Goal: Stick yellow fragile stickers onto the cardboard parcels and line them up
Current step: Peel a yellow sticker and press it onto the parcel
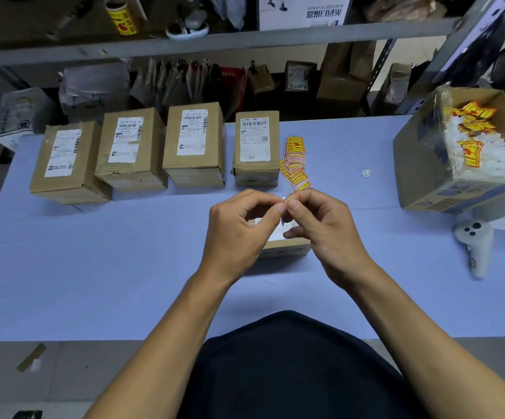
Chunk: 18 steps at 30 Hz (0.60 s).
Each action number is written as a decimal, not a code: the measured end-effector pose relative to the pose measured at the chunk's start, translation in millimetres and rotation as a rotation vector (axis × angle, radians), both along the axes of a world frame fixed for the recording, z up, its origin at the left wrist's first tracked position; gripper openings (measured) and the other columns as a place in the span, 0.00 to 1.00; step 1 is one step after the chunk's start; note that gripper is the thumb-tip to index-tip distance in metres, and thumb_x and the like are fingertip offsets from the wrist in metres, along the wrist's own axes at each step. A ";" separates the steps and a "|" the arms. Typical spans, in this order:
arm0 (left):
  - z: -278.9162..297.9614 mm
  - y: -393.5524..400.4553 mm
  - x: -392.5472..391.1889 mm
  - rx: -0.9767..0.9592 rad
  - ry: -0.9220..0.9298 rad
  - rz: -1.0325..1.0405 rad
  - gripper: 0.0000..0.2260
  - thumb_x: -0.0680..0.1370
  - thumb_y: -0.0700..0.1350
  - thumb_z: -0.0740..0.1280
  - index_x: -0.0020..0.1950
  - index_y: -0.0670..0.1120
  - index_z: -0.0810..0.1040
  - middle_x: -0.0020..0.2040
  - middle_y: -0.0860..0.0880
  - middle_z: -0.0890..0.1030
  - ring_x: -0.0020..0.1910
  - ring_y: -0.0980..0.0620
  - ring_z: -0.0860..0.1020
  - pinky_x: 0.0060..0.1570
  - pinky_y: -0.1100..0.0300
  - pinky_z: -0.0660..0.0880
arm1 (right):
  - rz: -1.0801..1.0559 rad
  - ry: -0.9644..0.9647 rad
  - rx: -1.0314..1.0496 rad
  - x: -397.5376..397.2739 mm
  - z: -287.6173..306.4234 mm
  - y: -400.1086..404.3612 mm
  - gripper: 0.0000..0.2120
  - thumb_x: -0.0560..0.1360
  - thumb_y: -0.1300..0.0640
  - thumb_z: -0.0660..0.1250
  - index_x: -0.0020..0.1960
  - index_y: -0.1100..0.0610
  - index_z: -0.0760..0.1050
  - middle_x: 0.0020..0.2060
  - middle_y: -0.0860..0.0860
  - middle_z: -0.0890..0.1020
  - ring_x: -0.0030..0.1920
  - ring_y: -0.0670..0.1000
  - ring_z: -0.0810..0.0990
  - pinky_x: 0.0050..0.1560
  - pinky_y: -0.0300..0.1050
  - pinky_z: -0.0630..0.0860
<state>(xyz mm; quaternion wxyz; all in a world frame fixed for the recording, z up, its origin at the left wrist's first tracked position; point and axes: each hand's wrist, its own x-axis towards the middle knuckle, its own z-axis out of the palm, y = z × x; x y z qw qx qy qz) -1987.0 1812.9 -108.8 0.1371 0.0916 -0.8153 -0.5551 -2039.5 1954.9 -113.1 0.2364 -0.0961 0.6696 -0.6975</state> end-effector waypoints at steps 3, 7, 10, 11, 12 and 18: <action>0.9 0.6 0.0 -0.025 0.014 -0.028 0.03 0.77 0.38 0.71 0.49 0.43 0.84 0.44 0.50 0.84 0.43 0.54 0.83 0.45 0.63 0.79 | -0.004 -0.012 0.000 1.2 0.6 0.4 0.08 0.82 0.62 0.62 0.47 0.58 0.79 0.39 0.49 0.81 0.44 0.47 0.81 0.45 0.46 0.82; 1.7 1.3 0.9 -0.052 0.027 -0.031 0.04 0.77 0.37 0.70 0.50 0.42 0.84 0.44 0.50 0.83 0.43 0.57 0.83 0.45 0.67 0.77 | 0.008 -0.007 0.007 1.0 3.4 0.4 0.08 0.81 0.63 0.62 0.46 0.58 0.78 0.39 0.48 0.81 0.44 0.47 0.81 0.45 0.47 0.82; 3.3 0.2 0.9 -0.064 0.038 -0.034 0.04 0.77 0.37 0.70 0.49 0.41 0.84 0.44 0.50 0.83 0.43 0.57 0.83 0.45 0.67 0.77 | 0.020 0.003 0.009 0.2 5.0 0.8 0.08 0.81 0.64 0.62 0.45 0.58 0.77 0.38 0.47 0.80 0.43 0.46 0.81 0.45 0.47 0.83; 3.8 0.0 0.9 -0.071 0.042 -0.036 0.04 0.77 0.37 0.70 0.49 0.41 0.85 0.44 0.50 0.83 0.43 0.57 0.82 0.45 0.68 0.76 | 0.021 0.006 0.011 -0.2 5.2 1.0 0.08 0.81 0.64 0.62 0.45 0.59 0.77 0.38 0.47 0.80 0.43 0.46 0.81 0.45 0.48 0.83; 4.4 -0.2 0.8 -0.077 0.046 -0.038 0.04 0.77 0.37 0.70 0.49 0.41 0.85 0.44 0.50 0.83 0.43 0.57 0.82 0.45 0.68 0.76 | 0.020 0.010 0.013 -0.6 5.4 1.2 0.08 0.81 0.64 0.62 0.45 0.59 0.77 0.38 0.47 0.80 0.43 0.46 0.81 0.45 0.48 0.83; 6.6 0.3 -0.8 -0.098 0.068 -0.051 0.04 0.77 0.38 0.71 0.50 0.42 0.85 0.44 0.51 0.83 0.44 0.57 0.82 0.46 0.68 0.77 | 0.000 0.060 0.040 -1.4 4.1 -1.0 0.09 0.81 0.64 0.62 0.44 0.57 0.76 0.38 0.49 0.79 0.41 0.47 0.80 0.43 0.47 0.82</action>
